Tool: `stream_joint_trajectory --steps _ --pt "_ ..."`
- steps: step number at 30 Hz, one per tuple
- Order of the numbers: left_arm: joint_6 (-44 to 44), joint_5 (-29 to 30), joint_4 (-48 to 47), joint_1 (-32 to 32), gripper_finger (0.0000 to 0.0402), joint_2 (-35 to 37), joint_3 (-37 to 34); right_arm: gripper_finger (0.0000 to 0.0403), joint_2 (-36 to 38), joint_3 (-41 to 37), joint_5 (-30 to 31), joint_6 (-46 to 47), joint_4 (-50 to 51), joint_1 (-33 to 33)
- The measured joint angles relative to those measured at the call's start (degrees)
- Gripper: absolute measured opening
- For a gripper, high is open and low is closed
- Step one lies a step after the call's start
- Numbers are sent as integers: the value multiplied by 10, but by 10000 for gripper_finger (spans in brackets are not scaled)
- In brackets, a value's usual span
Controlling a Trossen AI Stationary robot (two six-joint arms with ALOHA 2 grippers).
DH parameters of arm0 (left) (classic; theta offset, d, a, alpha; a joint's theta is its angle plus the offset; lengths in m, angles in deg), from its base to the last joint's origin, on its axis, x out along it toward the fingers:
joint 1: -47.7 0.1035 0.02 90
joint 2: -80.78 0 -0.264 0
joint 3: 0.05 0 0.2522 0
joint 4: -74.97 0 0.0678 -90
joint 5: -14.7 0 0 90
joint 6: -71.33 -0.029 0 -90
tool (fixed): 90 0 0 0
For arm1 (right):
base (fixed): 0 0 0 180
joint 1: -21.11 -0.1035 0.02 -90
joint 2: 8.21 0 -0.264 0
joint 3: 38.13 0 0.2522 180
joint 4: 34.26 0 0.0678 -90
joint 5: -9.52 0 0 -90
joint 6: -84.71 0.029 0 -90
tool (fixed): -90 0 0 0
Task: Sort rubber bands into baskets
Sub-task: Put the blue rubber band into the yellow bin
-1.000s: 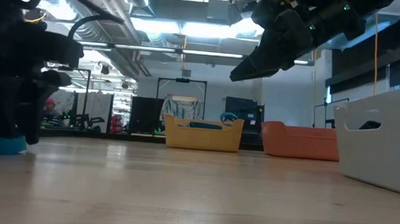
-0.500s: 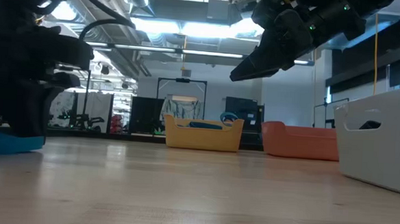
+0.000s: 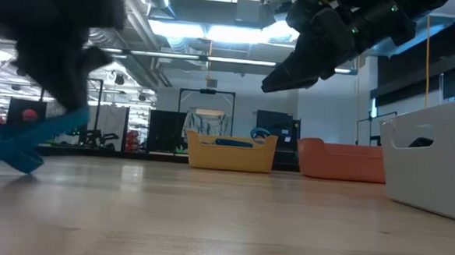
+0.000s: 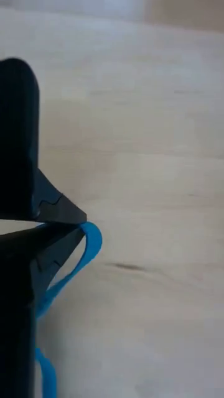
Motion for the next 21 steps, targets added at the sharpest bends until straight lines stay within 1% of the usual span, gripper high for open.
stream_joint_trajectory --steps 4,8,11,14,17,21 --pt "-27 20 2 0 10 25 26 176 0 0 -3 17 -2 0" --pt "-54 60 8 0 3 44 41 215 0 0 -22 18 -2 0" --pt "-66 108 18 0 6 54 46 245 0 0 -37 16 -4 0" --pt "-92 138 51 0 9 57 46 265 0 0 -39 15 -13 0" --pt "-125 163 106 0 6 57 46 276 -3 0 -47 14 -31 0" --pt "-176 174 198 2 3 57 46 283 -3 0 -71 6 -35 0"
